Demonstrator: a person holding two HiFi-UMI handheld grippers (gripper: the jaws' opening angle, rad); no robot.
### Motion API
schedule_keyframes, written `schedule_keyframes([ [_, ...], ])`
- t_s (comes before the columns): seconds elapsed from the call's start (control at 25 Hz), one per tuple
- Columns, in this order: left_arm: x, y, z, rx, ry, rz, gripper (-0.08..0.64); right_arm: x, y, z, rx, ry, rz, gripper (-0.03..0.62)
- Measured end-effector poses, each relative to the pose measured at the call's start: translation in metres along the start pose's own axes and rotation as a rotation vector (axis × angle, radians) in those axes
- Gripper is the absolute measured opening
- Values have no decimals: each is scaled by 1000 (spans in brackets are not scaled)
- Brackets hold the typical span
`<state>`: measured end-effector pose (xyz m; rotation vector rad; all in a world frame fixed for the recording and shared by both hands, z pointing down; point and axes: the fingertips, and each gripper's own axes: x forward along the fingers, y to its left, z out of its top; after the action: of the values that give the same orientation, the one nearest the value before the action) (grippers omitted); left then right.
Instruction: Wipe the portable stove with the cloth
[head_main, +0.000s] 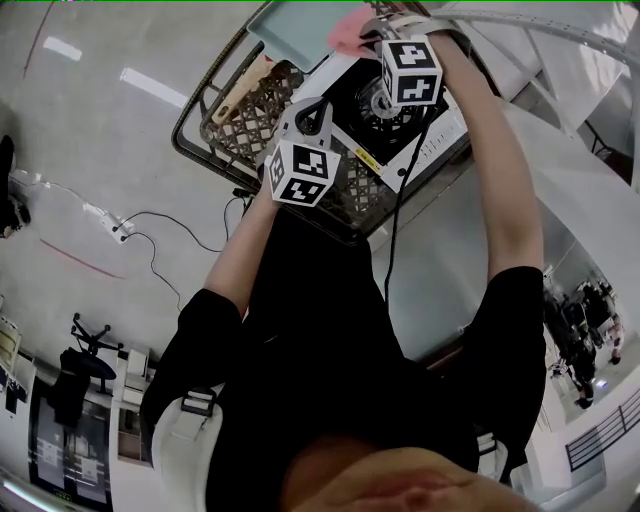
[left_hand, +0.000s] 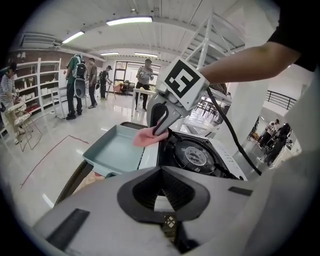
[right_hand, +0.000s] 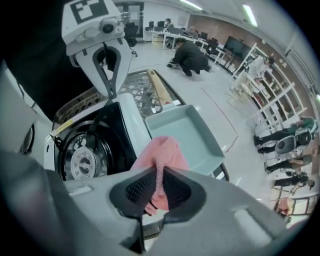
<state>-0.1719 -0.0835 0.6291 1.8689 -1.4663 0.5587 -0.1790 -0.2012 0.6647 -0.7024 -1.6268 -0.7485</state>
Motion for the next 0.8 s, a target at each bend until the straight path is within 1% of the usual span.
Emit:
schedule_keyframes([
  [0.12,-2,1,2,-7,-5,4,0,-1,2,10,31,-41,-4,37],
  [0.24,-5,1,-2,-9,-4,11,0,-1,7,18,37,-60,-3,37],
  [0.4,-13,5,-12,-39,-8,35,0,2,16,37,19,-79,4,37],
  [0.52,-18,6,-16,-56,-19,51,0,2,18,52,11,-116,-20,37],
  [0.64,-27,0,-31,-78,-20,67,0,2,30,69,8,-137,-33,37],
  [0.8,-37,-9,-46,-111,-14,101,0,1,46,88,-29,-162,-27,37],
])
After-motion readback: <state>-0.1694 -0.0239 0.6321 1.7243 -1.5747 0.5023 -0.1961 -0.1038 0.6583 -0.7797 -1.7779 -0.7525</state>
